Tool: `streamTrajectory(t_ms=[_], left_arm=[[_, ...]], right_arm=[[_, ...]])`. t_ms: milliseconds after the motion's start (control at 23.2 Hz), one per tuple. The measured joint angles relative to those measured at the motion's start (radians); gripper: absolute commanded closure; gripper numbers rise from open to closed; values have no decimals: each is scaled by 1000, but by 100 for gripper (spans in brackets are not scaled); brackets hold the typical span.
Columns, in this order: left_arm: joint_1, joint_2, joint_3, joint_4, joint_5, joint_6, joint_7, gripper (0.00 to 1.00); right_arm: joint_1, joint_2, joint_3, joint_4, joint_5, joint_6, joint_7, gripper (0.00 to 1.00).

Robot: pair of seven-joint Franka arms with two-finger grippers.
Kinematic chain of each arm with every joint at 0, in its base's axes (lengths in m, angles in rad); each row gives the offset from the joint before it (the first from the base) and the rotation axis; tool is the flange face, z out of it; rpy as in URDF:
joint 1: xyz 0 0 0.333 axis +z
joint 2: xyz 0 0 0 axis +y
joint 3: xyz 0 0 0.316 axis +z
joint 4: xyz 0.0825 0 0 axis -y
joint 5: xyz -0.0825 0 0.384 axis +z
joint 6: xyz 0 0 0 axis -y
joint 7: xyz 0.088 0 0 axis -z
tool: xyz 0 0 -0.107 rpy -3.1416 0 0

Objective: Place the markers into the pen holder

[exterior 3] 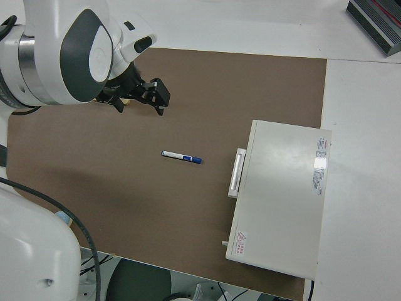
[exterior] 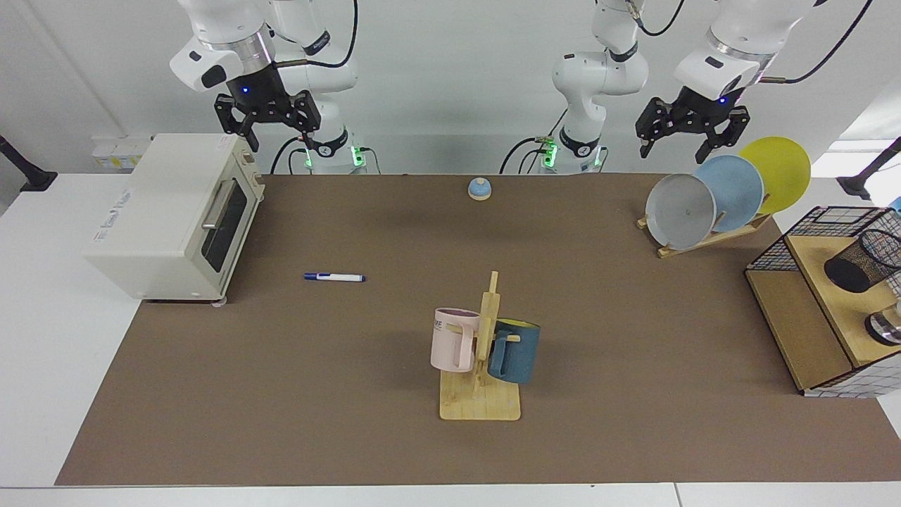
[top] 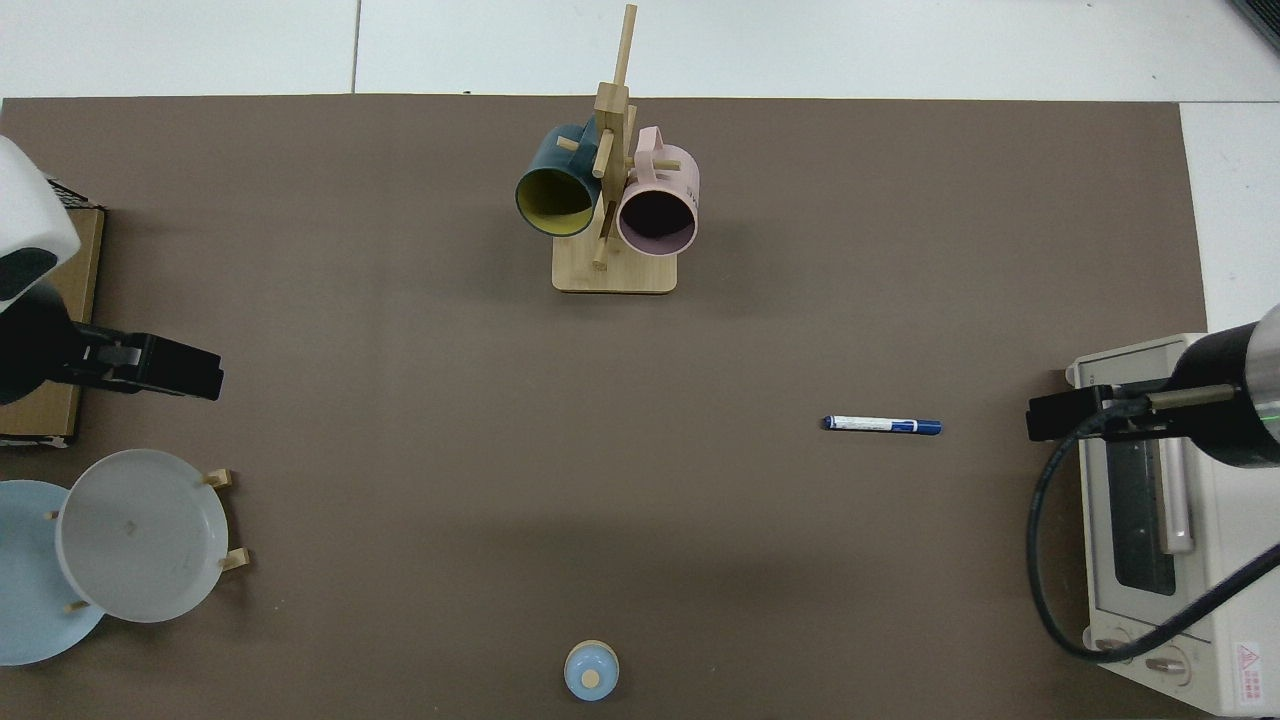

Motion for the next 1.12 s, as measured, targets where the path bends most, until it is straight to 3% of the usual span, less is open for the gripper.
streamTrajectory(t_ms=[302,689,948,1120], left_arm=[[0,0,-1,0,0,0,0,0],[0,0,0,0,0,0,0,0],[0,0,2,-1,0,-1,0,0],[0,0,3,-1,0,-1,0,0]], right_arm=[[-3,-2,-2,-76,0,100,184,0],[-55,3,-6,-230,1,224,606,0],[-56,9,-5,-345,69,307,829,0],[-61,10,-6,-430,77,426,961,0]])
